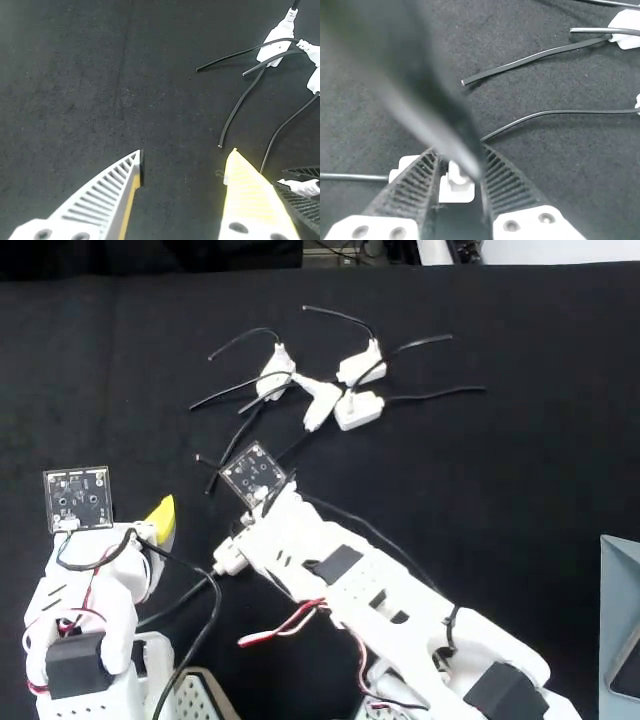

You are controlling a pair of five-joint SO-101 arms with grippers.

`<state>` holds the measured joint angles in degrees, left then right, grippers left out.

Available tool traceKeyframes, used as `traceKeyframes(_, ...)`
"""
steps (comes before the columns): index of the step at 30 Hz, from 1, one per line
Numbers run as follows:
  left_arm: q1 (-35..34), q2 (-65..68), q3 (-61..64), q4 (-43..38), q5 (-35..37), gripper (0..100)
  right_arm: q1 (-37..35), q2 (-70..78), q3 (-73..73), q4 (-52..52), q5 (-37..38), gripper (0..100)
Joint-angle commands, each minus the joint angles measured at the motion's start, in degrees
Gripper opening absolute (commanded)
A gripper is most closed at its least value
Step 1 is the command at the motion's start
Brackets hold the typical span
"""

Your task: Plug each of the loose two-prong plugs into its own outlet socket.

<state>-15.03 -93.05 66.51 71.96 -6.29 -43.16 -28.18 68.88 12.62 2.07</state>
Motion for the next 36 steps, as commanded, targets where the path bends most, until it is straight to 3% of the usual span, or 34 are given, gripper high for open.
traceKeyframes(1,-0.4,-0.3,-0.1,-1.2,0.3,27,-0.6,0.0,0.8,-1.1,-0.5,1.1)
traceKeyframes(20,-0.4,-0.3,-0.1,-1.1,0.3,27,-1.1,11.0,-2.8,0.7,-0.1,1.1)
traceKeyframes(28,-0.4,-0.3,-0.1,-1.4,0.3,27,-1.1,11.3,-5.6,10.0,6.1,1.5)
traceKeyframes(36,-0.5,-0.3,0.7,-1.5,0.3,27,-1.1,10.9,-13.1,20.1,4.2,10.5)
